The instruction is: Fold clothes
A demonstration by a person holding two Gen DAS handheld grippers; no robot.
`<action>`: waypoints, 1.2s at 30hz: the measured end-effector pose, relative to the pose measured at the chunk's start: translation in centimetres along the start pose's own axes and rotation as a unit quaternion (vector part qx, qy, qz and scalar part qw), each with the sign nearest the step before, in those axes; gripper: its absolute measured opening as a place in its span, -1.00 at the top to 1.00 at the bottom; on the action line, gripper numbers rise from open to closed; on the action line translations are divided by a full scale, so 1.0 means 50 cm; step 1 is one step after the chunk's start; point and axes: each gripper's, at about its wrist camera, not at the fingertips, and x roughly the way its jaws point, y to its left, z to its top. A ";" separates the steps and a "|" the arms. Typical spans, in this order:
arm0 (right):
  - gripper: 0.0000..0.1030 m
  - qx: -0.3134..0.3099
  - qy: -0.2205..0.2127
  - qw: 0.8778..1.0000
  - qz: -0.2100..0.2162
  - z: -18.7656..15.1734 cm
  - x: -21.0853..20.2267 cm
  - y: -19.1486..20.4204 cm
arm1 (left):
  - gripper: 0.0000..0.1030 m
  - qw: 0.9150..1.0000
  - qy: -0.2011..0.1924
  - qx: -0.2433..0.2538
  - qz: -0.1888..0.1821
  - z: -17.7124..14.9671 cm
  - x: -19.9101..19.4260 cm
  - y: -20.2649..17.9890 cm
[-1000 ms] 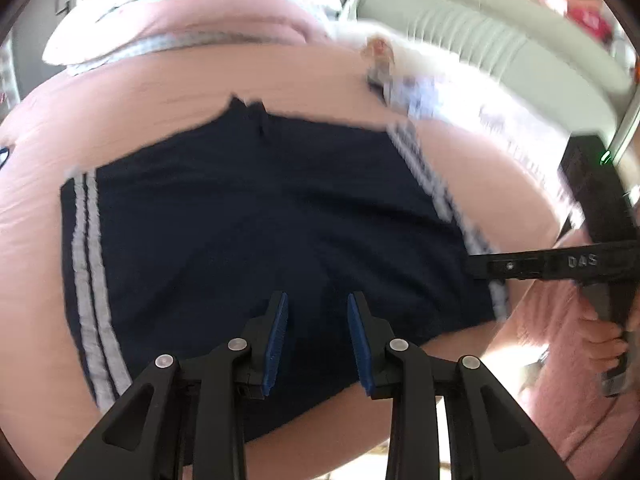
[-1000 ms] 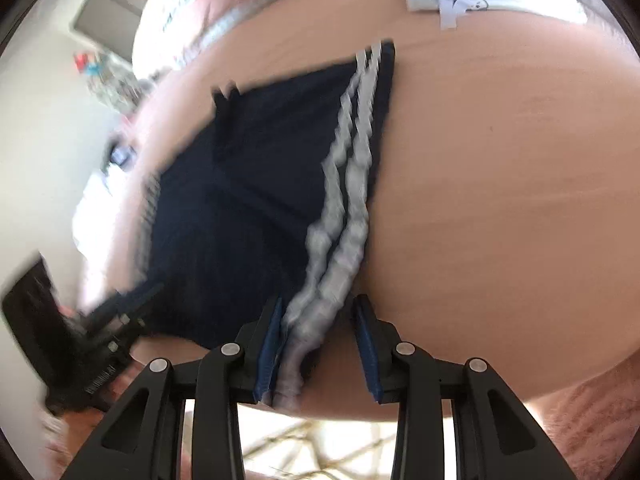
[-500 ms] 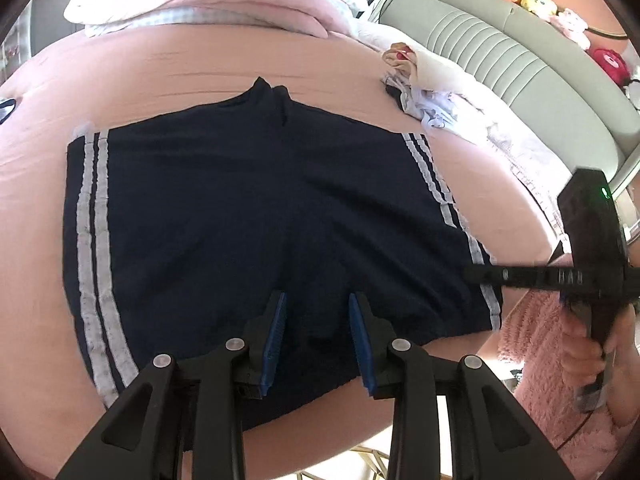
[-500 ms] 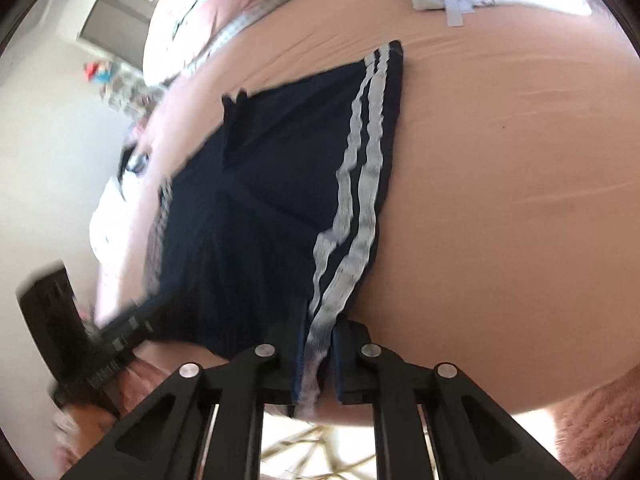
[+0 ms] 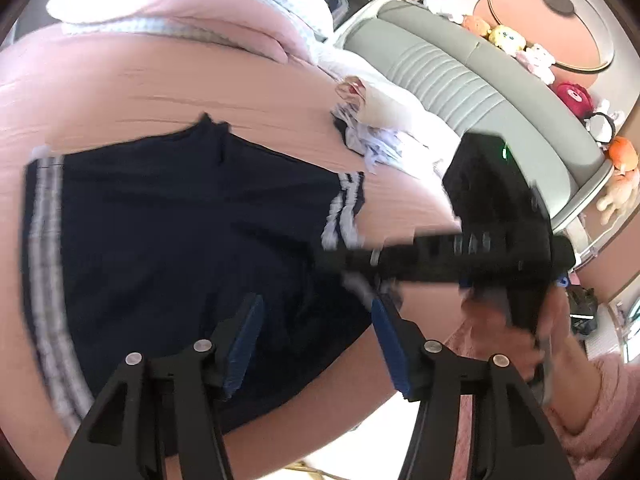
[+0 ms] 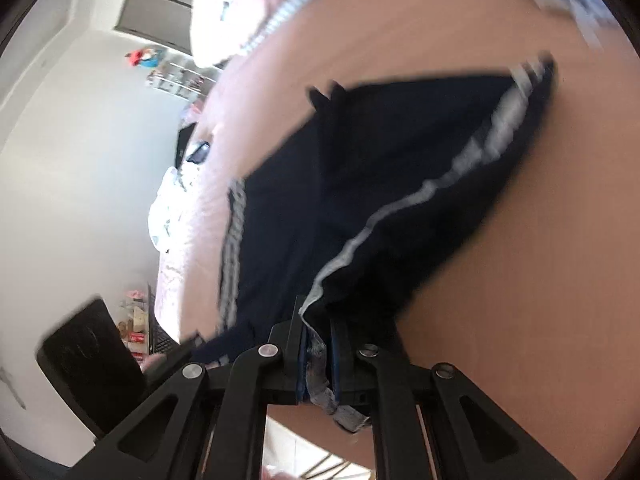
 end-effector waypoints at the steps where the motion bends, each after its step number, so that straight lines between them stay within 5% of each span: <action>1: 0.81 0.009 0.005 1.000 0.007 -0.011 -0.007 -0.009 | -0.05 1.000 0.005 -0.002 -0.004 0.004 0.014 -0.004; 6: 0.70 0.053 -0.001 0.999 -0.001 -0.038 -0.061 -0.062 | -0.04 0.998 0.028 -0.044 -0.046 0.003 0.073 -0.012; 8: 0.69 0.067 -0.040 0.997 -0.029 -0.045 -0.102 -0.079 | -0.04 0.998 0.029 -0.041 -0.040 -0.003 0.074 -0.022; 12: 0.67 0.038 -0.109 0.984 -0.138 -0.057 -0.169 -0.079 | -0.04 0.999 0.031 -0.030 -0.030 -0.006 0.075 -0.042; 14: 0.67 0.036 -0.118 0.968 -0.218 -0.062 -0.170 -0.084 | -0.04 0.999 0.030 -0.021 -0.032 0.000 0.078 -0.057; 16: 0.67 0.062 -0.144 0.956 -0.248 -0.071 -0.190 -0.101 | -0.04 0.999 0.030 -0.016 -0.037 0.006 0.083 -0.069; 19: 0.67 0.067 -0.136 0.965 -0.213 -0.072 -0.199 -0.115 | -0.04 0.998 0.042 0.001 -0.046 0.008 0.098 -0.096; 21: 0.67 0.061 -0.090 0.975 -0.195 -0.073 -0.169 -0.124 | -0.04 0.997 0.051 0.010 -0.054 0.008 0.112 -0.107; 26: 0.67 0.072 -0.035 0.995 -0.065 -0.075 -0.115 -0.129 | 0.01 0.996 0.060 0.015 -0.056 0.008 0.135 -0.123; 30: 0.67 0.100 -0.025 0.994 0.025 -0.053 -0.102 -0.145 | 0.08 0.996 0.066 0.055 -0.028 -0.004 0.139 -0.142; 35: 0.66 0.085 -0.001 0.996 0.040 -0.049 -0.083 -0.126 | 0.08 0.995 0.074 0.074 -0.001 -0.007 0.160 -0.159; 36: 0.52 0.074 0.001 0.997 0.036 -0.050 -0.082 -0.116 | 0.12 0.994 0.076 0.075 0.006 -0.006 0.166 -0.160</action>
